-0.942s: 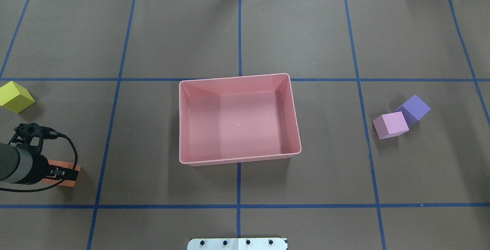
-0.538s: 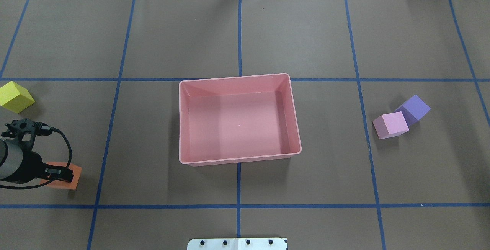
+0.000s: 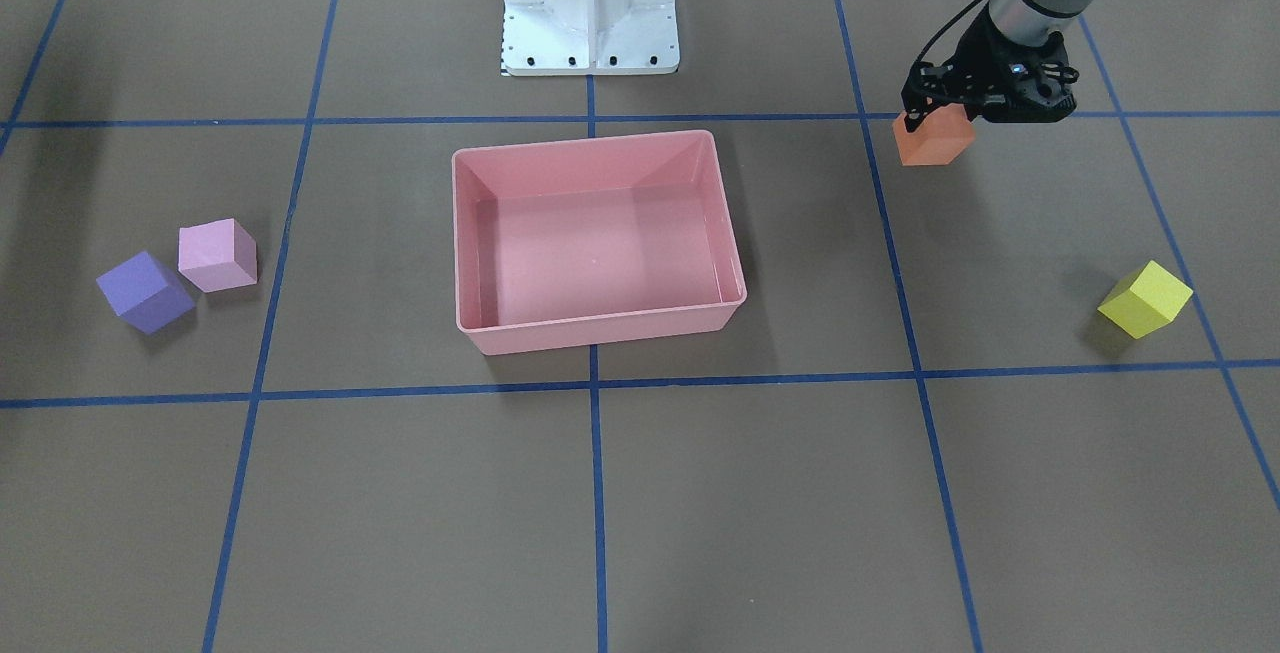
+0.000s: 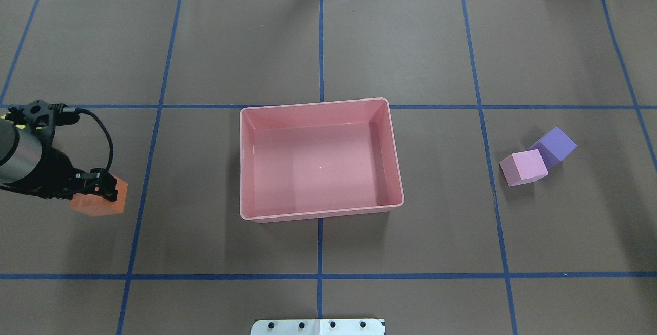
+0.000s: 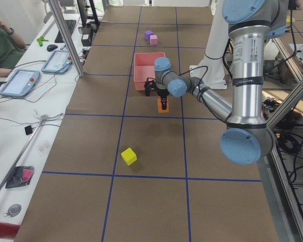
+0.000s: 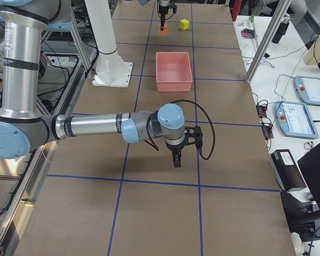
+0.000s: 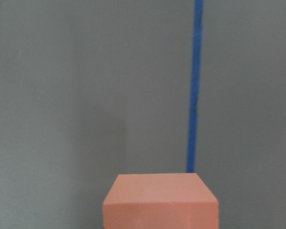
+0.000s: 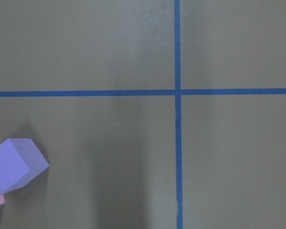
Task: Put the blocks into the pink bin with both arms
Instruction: 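Carry orange cube into bin with left gripper while right grasps purple cube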
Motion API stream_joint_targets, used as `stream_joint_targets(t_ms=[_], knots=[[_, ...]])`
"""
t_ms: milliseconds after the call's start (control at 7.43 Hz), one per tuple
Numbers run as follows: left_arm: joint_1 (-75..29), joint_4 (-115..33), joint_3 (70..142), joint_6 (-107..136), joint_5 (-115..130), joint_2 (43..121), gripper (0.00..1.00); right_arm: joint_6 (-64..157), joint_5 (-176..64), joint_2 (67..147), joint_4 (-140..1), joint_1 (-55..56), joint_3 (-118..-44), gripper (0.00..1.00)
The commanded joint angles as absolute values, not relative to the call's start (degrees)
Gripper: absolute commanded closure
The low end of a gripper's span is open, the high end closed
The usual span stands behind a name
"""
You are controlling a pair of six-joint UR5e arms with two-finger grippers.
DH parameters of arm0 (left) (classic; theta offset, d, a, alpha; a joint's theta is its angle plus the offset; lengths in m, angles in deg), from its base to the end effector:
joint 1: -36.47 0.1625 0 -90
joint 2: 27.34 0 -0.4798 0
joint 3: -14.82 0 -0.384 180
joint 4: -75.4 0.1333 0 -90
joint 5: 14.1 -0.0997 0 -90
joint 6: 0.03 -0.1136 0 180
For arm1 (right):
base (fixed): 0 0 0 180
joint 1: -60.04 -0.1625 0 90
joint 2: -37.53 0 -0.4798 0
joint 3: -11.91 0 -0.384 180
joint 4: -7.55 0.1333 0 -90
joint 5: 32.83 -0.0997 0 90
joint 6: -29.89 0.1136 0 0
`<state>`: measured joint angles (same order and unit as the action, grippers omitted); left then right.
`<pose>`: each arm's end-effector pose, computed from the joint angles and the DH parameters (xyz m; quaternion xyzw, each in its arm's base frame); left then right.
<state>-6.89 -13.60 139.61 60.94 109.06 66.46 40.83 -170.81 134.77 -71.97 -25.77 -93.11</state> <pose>0.2921 -0.3737 0.4163 -0.0357 0.4087 -0.0219 0.9117 0.0167 -0.4409 0.6275 0.0909 -0.4170 -0.0113 0.9043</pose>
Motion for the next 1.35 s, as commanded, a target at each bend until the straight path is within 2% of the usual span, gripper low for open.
stream_joint_targets(t_ms=[0,269,404,1077,1212], knots=[[-7.57,8.09,139.81,67.49,108.95,87.10,1.00,55.04,-169.77,129.93,-70.15,-14.91,-96.26,0.01],[-7.13,10.27,134.65,76.39,108.95,98.82,1.00,57.31,-159.99,128.67,-65.01,-3.57,-96.11,0.01],[-4.95,10.27,132.96,79.04,108.77,101.66,1.00,56.53,-158.88,128.93,-61.48,-1.77,-94.45,0.01],[2.71,9.83,123.83,87.40,102.89,112.29,1.00,46.88,-159.13,129.90,-58.99,1.59,-91.62,0.01],[3.76,9.74,123.63,87.77,102.62,112.49,1.00,45.55,-159.13,129.99,-59.07,1.59,-91.45,0.01]])
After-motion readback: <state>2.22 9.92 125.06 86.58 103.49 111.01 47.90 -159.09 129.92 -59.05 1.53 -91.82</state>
